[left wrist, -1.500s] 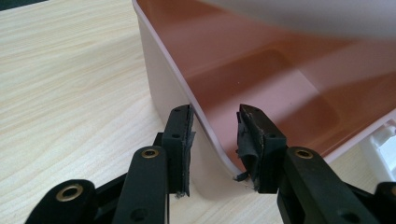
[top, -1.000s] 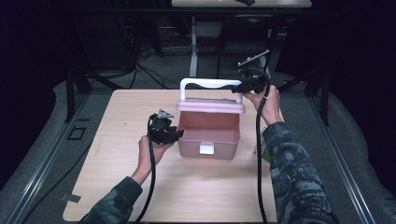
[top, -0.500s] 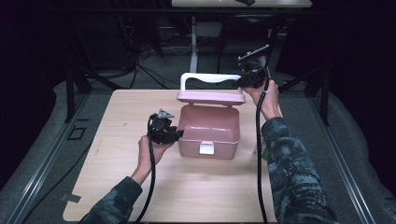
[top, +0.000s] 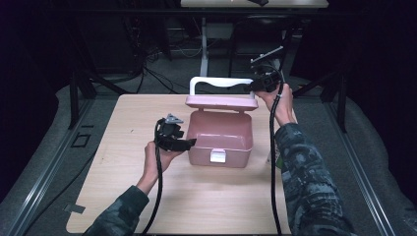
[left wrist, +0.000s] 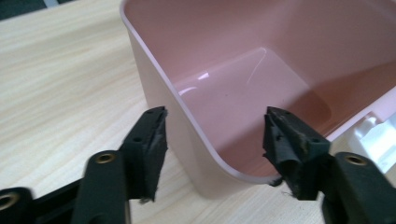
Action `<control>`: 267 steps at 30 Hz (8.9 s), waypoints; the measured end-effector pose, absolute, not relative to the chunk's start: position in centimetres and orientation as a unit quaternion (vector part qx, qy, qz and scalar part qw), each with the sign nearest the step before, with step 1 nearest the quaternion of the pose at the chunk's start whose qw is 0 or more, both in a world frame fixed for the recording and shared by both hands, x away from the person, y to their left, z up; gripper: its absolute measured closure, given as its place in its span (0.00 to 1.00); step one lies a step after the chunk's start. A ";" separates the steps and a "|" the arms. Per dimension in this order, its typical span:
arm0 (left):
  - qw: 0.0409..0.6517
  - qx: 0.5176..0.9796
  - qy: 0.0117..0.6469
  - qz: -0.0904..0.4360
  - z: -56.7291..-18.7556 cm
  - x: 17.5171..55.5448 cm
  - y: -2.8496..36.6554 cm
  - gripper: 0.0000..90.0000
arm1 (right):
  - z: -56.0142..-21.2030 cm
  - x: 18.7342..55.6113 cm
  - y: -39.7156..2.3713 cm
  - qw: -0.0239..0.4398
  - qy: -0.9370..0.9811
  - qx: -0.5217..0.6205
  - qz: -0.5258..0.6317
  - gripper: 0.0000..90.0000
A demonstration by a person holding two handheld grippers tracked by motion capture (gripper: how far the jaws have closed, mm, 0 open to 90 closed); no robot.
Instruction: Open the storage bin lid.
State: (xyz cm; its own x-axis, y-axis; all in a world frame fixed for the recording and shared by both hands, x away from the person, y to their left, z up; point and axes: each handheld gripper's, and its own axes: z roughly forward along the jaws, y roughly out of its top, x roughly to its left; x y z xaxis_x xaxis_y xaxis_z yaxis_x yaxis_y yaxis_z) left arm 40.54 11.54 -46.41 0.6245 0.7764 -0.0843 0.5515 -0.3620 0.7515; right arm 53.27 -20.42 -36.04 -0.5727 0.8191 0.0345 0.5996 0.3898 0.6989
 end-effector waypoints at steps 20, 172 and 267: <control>0.413 0.790 0.377 0.250 -38.9 43.4 10.0 0.50 | -36.0 53.1 -20.4 0.163 0.819 0.432 0.341 0.74; 0.310 0.832 0.345 0.303 -37.7 51.0 8.4 1.00 | -47.5 41.7 -19.8 0.186 0.845 0.428 0.260 0.71; 0.171 0.864 0.456 0.127 -52.2 38.7 21.0 0.00 | -40.6 37.6 -23.3 0.124 0.883 0.377 0.250 0.00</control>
